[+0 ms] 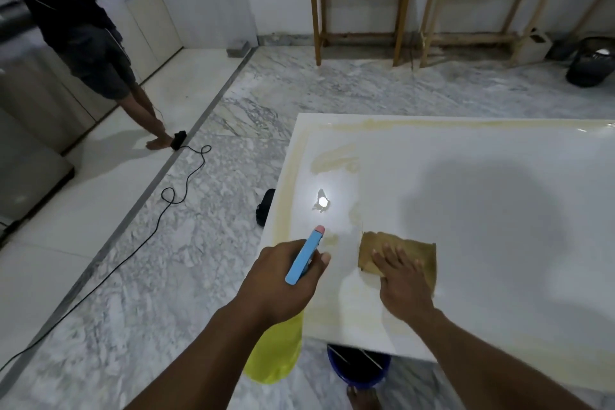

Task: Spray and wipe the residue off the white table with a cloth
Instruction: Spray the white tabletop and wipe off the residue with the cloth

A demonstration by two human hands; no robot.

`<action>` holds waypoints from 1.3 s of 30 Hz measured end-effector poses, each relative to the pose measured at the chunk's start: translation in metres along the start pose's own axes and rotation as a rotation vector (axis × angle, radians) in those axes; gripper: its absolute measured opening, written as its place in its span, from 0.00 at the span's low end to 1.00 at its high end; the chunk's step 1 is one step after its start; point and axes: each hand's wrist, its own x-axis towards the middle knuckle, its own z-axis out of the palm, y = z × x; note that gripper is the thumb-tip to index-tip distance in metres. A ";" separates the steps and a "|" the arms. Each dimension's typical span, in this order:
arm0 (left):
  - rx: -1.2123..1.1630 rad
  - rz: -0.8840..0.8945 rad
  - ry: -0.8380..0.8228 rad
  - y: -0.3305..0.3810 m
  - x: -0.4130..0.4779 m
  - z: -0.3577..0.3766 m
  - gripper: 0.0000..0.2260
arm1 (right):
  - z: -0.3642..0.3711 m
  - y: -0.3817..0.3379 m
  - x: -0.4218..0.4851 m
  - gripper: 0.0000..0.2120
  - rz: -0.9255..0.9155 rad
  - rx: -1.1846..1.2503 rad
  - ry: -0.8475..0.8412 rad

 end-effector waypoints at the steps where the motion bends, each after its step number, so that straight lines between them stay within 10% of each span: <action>1: -0.007 0.002 -0.004 -0.001 -0.021 -0.001 0.23 | 0.008 -0.005 -0.021 0.30 -0.003 0.002 0.000; 9: -0.033 -0.001 -0.006 -0.015 -0.112 -0.019 0.22 | -0.019 -0.037 -0.100 0.24 0.026 0.074 -0.150; 16: -0.011 0.035 0.009 -0.016 -0.063 -0.033 0.21 | -0.123 -0.024 -0.015 0.10 0.419 0.820 -0.326; 19: -0.009 0.030 -0.018 -0.018 -0.023 -0.034 0.21 | -0.162 -0.008 0.035 0.11 0.301 1.025 -0.492; 31: -0.060 -0.051 0.009 -0.044 0.157 -0.048 0.20 | -0.228 -0.022 0.322 0.16 0.124 0.238 0.094; 39: -0.079 -0.061 -0.031 -0.060 0.192 -0.038 0.18 | -0.094 -0.024 0.382 0.28 -0.018 -0.166 0.025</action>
